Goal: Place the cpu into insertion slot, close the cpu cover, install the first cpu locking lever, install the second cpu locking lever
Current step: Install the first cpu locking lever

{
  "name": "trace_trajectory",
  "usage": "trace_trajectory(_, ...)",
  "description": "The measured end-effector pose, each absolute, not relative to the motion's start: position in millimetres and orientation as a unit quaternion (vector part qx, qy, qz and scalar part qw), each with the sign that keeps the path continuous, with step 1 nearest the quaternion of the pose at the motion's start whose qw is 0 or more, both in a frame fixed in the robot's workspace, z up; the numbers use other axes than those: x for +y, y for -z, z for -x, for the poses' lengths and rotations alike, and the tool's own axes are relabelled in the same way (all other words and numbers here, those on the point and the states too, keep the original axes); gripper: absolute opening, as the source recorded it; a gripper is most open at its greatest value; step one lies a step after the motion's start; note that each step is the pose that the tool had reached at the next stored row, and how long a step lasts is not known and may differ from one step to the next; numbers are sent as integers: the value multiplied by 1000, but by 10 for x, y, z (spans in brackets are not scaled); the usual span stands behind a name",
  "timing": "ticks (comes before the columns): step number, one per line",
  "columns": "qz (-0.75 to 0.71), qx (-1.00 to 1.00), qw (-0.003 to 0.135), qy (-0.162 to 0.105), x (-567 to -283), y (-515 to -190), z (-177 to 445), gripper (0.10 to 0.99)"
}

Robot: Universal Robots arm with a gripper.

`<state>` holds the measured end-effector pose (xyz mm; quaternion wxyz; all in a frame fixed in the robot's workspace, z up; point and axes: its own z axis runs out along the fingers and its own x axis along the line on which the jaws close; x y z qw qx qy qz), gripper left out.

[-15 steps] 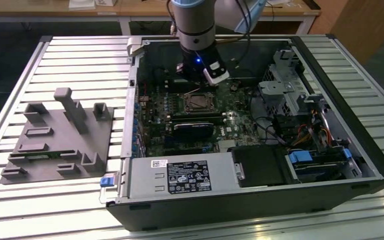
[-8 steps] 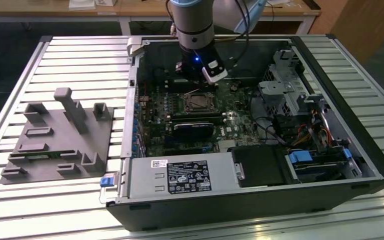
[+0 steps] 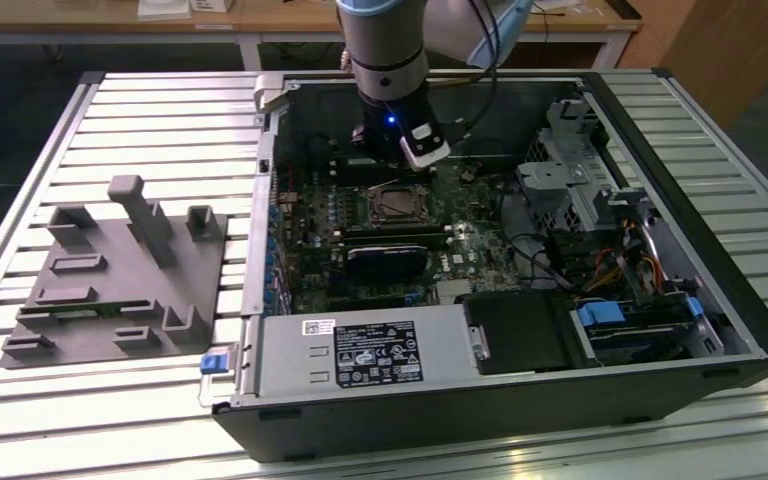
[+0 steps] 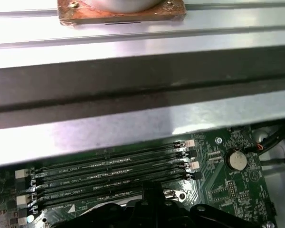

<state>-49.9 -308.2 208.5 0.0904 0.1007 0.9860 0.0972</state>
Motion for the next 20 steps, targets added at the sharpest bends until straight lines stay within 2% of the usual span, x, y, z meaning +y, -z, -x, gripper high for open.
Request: trace_trajectory(20,-144,980,96,-93,-2979,-2042,565,106)
